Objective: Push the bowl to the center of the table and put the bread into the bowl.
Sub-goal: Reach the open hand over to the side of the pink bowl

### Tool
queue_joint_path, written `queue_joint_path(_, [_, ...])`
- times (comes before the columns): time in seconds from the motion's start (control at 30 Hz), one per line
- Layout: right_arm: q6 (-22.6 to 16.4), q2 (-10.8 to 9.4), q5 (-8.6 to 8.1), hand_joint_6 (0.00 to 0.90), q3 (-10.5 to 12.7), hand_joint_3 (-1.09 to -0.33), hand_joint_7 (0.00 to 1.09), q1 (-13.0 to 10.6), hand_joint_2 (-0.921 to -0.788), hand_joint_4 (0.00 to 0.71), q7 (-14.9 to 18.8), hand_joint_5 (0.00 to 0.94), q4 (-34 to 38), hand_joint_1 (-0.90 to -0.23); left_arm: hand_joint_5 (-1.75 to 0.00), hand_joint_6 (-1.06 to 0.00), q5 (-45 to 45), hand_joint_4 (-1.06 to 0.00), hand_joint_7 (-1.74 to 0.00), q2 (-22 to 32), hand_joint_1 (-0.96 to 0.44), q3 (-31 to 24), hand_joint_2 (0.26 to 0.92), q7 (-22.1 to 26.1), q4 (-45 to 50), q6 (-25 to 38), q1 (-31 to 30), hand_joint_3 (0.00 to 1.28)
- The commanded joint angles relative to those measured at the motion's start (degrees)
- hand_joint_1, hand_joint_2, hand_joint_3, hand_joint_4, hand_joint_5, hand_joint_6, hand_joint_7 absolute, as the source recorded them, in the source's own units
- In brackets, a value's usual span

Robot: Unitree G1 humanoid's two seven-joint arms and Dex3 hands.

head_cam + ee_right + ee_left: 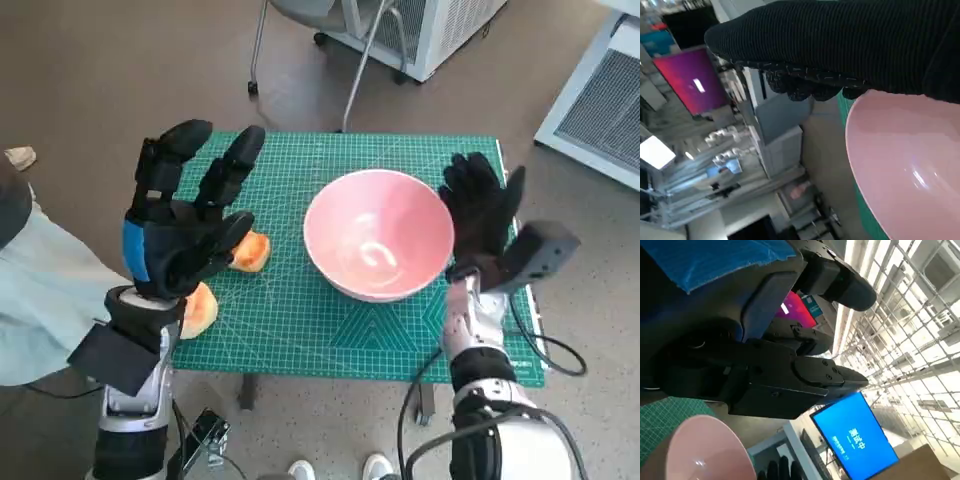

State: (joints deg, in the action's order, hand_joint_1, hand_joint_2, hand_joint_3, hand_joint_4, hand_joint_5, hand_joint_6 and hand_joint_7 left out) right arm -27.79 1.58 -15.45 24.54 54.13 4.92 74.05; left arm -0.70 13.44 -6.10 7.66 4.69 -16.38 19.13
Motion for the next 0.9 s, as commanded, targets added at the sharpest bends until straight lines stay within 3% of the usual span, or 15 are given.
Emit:
queue_joint_path(0.03, [2.5, -1.1, 0.85, 0.204, -0.3, -0.711, 0.61, 1.0, -0.921, 0.330, -1.7, 0.002, 1.3, -0.486, -0.72, -0.09, -0.8, -0.20, -1.03, 0.5, -0.06, -0.7, 0.769, -0.9, 1.4, 0.7, -1.0, 0.46])
queue_joint_path(0.3, [4.1, -1.1, 2.60, 0.183, -1.7, -0.731, 0.61, 2.5, -0.921, 0.337, -3.3, 0.004, 1.5, -0.503, -0.75, -0.09, -1.3, -0.18, -1.03, 0.3, -0.06, -1.0, 0.751, -1.4, 2.2, 1.1, -1.6, 0.49])
queue_joint_path(0.5, [3.8, 0.2, 3.47, 0.180, -2.0, -0.737, 0.62, 2.8, -0.921, 0.335, -2.9, 0.003, 1.1, -0.503, -0.76, -0.09, -0.8, -0.18, -1.03, 1.4, -0.06, -1.9, 0.743, -0.8, 2.3, 1.2, -2.0, 0.50])
queue_joint_path(0.77, [-1.0, 2.4, 5.06, 0.181, -3.3, -0.744, 0.66, 2.5, -0.921, 0.367, -1.8, 0.015, -0.6, -0.500, -0.72, -0.10, -0.3, -0.17, -0.99, 7.0, -0.06, -5.3, 0.745, 1.8, 1.3, 2.3, -2.2, 0.49])
queue_joint_path(0.9, [-6.4, 3.4, 7.40, 0.173, -5.5, -0.746, 0.69, 1.5, -0.921, 0.380, -1.7, 0.020, -2.5, -0.509, -0.58, -0.14, -0.1, -0.20, -0.90, 12.6, -0.06, -7.3, 0.794, 5.5, 0.8, 4.8, -2.1, 0.38])
